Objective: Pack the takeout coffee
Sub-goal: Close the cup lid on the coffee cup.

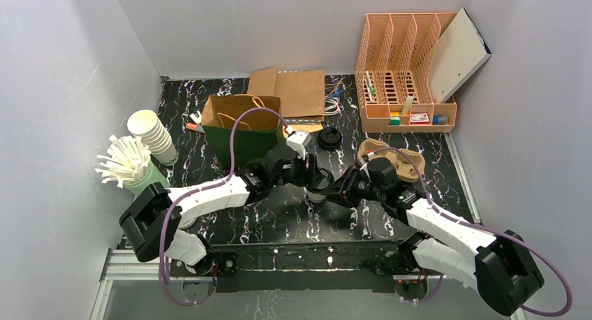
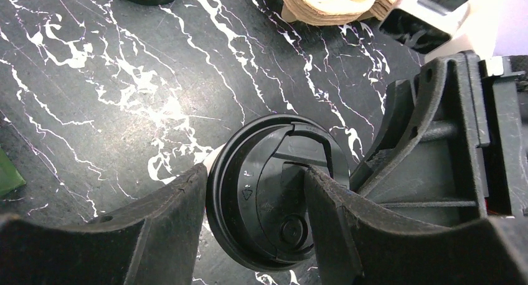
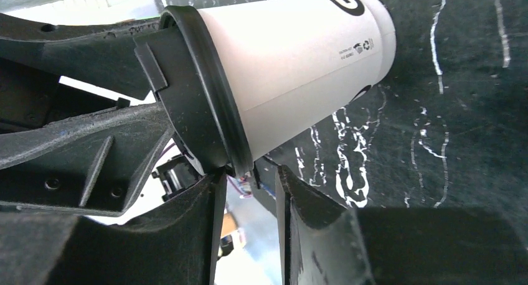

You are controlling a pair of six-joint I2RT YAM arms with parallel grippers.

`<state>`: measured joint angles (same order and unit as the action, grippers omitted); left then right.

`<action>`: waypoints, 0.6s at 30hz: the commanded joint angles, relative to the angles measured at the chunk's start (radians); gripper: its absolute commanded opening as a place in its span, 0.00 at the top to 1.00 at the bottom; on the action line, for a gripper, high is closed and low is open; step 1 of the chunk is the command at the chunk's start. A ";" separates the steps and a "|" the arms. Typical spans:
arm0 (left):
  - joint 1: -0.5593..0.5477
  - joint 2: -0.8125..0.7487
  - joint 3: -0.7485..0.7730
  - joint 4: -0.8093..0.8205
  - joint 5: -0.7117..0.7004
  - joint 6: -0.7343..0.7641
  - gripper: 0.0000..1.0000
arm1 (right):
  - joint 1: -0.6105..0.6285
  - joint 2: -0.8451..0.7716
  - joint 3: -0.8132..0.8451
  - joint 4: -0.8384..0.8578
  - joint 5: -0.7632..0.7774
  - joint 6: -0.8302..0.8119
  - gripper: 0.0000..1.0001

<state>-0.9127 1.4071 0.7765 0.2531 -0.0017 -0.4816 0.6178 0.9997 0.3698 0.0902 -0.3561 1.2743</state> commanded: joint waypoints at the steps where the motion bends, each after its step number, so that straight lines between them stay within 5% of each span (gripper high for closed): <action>1: -0.020 0.054 0.027 -0.247 0.016 0.080 0.45 | -0.008 -0.023 0.047 -0.318 0.190 -0.143 0.56; 18: -0.020 0.074 0.198 -0.374 -0.065 0.123 0.40 | -0.009 -0.036 0.307 -0.426 0.138 -0.369 0.37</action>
<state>-0.9249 1.4654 0.9485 0.0269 -0.0246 -0.4072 0.6147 0.9554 0.5705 -0.2909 -0.2367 1.0122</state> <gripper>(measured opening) 0.581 0.609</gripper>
